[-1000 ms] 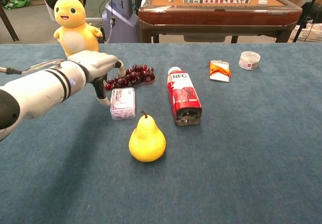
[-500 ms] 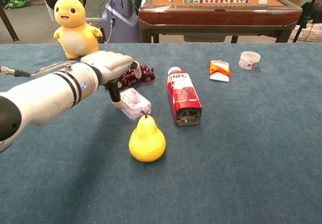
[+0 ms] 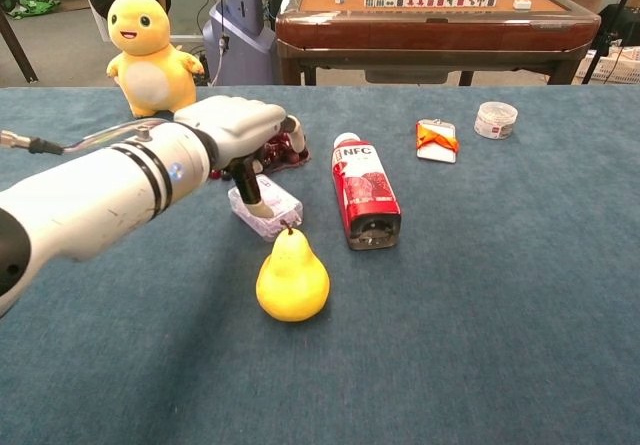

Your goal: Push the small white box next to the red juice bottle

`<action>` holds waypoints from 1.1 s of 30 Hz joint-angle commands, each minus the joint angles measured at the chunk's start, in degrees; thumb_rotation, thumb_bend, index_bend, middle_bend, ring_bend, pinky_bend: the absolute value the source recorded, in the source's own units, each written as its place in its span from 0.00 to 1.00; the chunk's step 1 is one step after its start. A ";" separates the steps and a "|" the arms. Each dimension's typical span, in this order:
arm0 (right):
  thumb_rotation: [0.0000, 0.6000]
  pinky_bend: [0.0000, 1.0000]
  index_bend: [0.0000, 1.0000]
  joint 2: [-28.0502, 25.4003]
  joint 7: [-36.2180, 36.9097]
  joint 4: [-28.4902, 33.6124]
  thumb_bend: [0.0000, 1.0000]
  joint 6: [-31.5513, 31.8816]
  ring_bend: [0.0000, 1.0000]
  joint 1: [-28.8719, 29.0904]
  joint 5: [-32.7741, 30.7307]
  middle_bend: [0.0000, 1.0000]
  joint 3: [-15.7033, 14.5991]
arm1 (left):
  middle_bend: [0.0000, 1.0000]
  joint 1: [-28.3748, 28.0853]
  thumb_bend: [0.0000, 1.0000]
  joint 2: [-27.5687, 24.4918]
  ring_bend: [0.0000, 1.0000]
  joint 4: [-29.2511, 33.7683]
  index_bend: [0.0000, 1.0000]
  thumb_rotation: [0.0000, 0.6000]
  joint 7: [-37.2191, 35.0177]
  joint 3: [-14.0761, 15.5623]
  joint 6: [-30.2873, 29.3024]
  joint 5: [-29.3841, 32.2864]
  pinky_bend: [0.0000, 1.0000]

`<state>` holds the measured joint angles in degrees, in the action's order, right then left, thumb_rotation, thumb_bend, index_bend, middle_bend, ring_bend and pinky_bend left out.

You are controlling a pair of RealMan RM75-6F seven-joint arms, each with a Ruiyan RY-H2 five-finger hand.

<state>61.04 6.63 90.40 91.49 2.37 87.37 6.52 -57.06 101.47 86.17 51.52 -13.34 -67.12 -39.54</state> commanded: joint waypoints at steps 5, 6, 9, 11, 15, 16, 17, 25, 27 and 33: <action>1.00 0.37 0.44 0.58 -1.90 -0.24 0.21 0.41 0.21 -0.02 -0.02 0.31 0.13 | 1.00 4.27 0.11 -7.67 0.98 9.28 0.24 1.00 1.33 2.75 -5.28 -1.73 1.00; 1.00 0.37 0.44 0.89 -3.09 -0.49 0.21 0.61 0.21 -0.03 -0.17 0.31 0.27 | 1.00 4.85 0.11 -8.81 0.98 10.54 0.24 1.00 1.32 3.08 -5.78 -1.88 1.00; 1.00 0.37 0.44 1.40 -4.19 -0.26 0.21 0.29 0.21 0.07 -0.35 0.31 0.18 | 1.00 6.93 0.11 -13.56 0.94 15.40 0.26 1.00 3.08 4.80 -7.75 -0.69 1.00; 1.00 0.37 0.44 1.38 -4.16 -0.22 0.21 0.14 0.21 0.13 -0.36 0.31 0.16 | 1.00 8.05 0.11 -16.43 0.89 18.30 0.26 1.00 4.63 5.90 -8.96 0.79 1.00; 1.00 0.37 0.44 1.54 -4.61 -0.16 0.21 0.00 0.21 0.21 -0.13 0.31 0.00 | 0.97 11.17 0.11 -21.53 0.76 22.40 0.25 1.00 4.43 8.21 -11.87 1.07 1.00; 1.00 0.37 0.44 1.69 -5.26 -0.23 0.21 0.08 0.21 0.22 -0.08 0.31 0.00 | 0.93 12.35 0.11 -22.53 0.73 23.06 0.25 1.00 3.50 8.89 -12.95 0.26 1.00; 1.00 0.37 0.44 1.90 -6.16 -0.36 0.21 0.23 0.21 0.22 -0.04 0.31 0.03 | 0.85 13.22 0.11 -23.29 0.72 23.54 0.25 1.00 2.70 9.55 -13.46 -0.58 1.00; 1.00 0.37 0.44 3.11 -10.96 0.00 0.21 0.05 0.21 0.44 0.68 0.31 -0.54 | 0.40 20.93 0.11 -31.34 0.42 30.08 0.25 1.00 -1.11 16.44 -18.06 -6.73 0.75; 1.00 0.37 0.44 3.03 -11.39 0.51 0.21 0.09 0.21 0.36 1.13 0.31 -0.87 | 0.33 23.12 0.11 -32.75 0.32 31.42 0.25 1.00 -1.11 17.61 -20.93 -7.76 0.64; 1.00 0.37 0.44 2.61 -12.67 2.29 0.21 1.06 0.21 -0.11 3.52 0.32 -2.01 | 0.25 30.10 0.11 -34.81 0.23 32.21 0.27 1.00 -4.82 20.96 -28.46 -15.61 0.45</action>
<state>63.76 -5.83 92.45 92.38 2.39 90.64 4.72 -29.72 68.04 117.74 48.74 5.59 -92.94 -51.45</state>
